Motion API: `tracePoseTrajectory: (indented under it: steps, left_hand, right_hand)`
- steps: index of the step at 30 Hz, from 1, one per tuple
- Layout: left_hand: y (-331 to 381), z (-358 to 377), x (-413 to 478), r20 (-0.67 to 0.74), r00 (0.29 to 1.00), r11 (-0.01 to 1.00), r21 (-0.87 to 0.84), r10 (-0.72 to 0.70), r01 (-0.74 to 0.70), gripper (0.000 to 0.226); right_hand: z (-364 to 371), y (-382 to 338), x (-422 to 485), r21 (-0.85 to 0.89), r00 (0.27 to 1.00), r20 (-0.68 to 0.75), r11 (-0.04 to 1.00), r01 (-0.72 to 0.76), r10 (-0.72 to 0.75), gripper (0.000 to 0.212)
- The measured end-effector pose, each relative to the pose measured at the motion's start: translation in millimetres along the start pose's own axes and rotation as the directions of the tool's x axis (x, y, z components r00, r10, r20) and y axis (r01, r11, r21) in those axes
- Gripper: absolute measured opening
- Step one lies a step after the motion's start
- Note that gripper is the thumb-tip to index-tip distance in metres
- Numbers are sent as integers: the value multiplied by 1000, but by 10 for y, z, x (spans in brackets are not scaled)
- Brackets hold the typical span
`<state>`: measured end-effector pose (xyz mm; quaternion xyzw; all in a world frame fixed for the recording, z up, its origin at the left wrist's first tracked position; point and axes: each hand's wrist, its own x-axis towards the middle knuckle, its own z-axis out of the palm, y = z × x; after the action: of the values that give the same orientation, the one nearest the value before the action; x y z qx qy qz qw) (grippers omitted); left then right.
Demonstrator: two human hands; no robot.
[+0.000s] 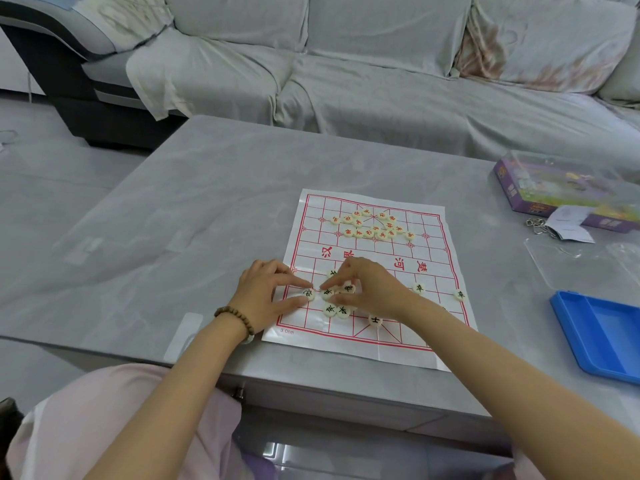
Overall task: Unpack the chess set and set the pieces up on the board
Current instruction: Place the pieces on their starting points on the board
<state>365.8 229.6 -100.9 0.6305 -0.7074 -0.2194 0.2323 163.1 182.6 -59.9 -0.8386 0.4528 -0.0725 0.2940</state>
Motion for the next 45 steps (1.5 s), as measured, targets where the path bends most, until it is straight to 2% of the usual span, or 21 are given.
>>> tracePoseTrajectory:
  steps: [5, 9, 13, 16, 18, 22, 28, 30, 33, 36, 38, 40, 42, 45]
  left_hand:
    - [30, 41, 33, -77, 997, 999, -8, -32, 31, 26]
    - [1, 5, 21, -17, 999, 999, -20, -38, 38, 40]
    - [15, 22, 47, -32, 998, 998, 11, -55, 56, 30]
    - [52, 58, 65, -81, 993, 996, 6, -87, 88, 26]
    - [67, 64, 63, -92, 990, 995, -1, -103, 104, 26]
    - [54, 41, 58, -58, 996, 997, -2, -73, 73, 29]
    - [67, 60, 80, -88, 993, 997, 2, -83, 83, 26]
    - [88, 62, 93, -74, 994, 996, 18, -84, 86, 27]
    - [141, 35, 115, -45, 994, 994, 42, -97, 99, 35]
    - [299, 52, 139, -63, 998, 988, 154, -14, 23, 49]
    - [474, 120, 149, 37, 998, 987, 146, 56, -61, 56]
    - [654, 216, 169, 189, 980, 990, 106, 67, -88, 61]
    - [776, 295, 218, 290, 955, 977, 180, 57, -113, 65]
    - [858, 378, 280, 363, 931, 942, 298, 35, -152, 68]
  right_hand:
    - [17, 2, 53, -58, 999, 0, 998, 37, -37, 26]
    - [17, 12, 85, -17, 1000, -5, 999, 30, -30, 20]
    - [6, 20, 80, 27, 1000, -6, 999, 24, -24, 16]
    - [-1, 16, 83, 31, 995, -89, 999, 38, -35, 15]
    - [-19, 37, 74, 106, 987, -160, 994, 36, -19, 11]
    - [-122, 211, 15, 231, 937, -335, 973, -18, 97, 10]
    - [-297, 458, -165, 222, 904, -378, 967, -122, 201, 9]
    - [-304, 505, -200, 189, 904, -371, 971, -150, 211, 7]
    - [-277, 547, -216, 40, 905, -366, 975, -219, 218, 9]
    - [-268, 522, -223, -126, 917, -333, 953, -275, 220, 18]
    - [-285, 507, -239, -167, 932, -289, 947, -273, 218, 21]
    - [-306, 512, -258, -195, 948, -247, 948, -251, 201, 25]
    - [-313, 523, -269, -211, 957, -230, 951, -227, 177, 27]
    - [-321, 548, -285, -241, 959, -254, 952, -189, 126, 26]
